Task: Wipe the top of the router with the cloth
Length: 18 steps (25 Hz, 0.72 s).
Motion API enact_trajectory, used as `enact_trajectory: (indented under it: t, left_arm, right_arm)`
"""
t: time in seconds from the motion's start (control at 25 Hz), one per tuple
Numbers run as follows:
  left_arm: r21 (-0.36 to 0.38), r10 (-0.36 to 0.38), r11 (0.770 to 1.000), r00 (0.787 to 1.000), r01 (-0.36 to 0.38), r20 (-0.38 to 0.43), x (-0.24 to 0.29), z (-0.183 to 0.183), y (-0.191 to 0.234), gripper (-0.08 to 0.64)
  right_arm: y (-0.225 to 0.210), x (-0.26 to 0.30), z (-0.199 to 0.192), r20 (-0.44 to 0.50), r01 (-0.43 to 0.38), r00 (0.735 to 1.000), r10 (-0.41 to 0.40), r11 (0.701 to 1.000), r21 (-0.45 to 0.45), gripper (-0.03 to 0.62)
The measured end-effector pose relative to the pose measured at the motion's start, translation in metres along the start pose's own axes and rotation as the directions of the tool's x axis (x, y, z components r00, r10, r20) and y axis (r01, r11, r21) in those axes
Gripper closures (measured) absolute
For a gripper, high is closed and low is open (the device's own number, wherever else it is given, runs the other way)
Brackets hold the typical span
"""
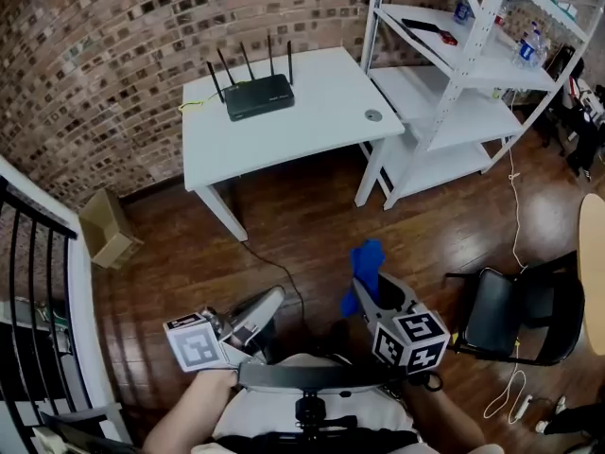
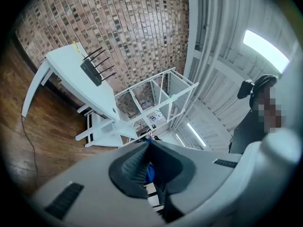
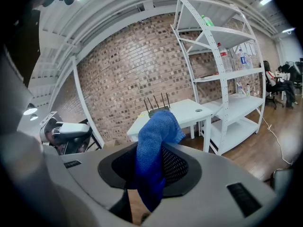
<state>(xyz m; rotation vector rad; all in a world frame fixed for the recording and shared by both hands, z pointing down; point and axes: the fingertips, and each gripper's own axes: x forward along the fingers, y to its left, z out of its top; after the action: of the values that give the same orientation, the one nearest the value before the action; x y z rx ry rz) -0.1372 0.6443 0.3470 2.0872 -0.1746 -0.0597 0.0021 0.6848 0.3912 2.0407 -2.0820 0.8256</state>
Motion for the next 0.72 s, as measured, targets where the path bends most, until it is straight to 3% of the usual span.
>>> enact_trajectory:
  t: [0.72]
  left_arm:
    - [-0.018, 0.054, 0.998, 0.996, -0.056, -0.076, 0.051, -0.019, 0.021, 0.552]
  right_arm:
    - [-0.064, 0.01, -0.018, -0.021, 0.04, 0.999, -0.038, 0.993, 0.113, 0.453]
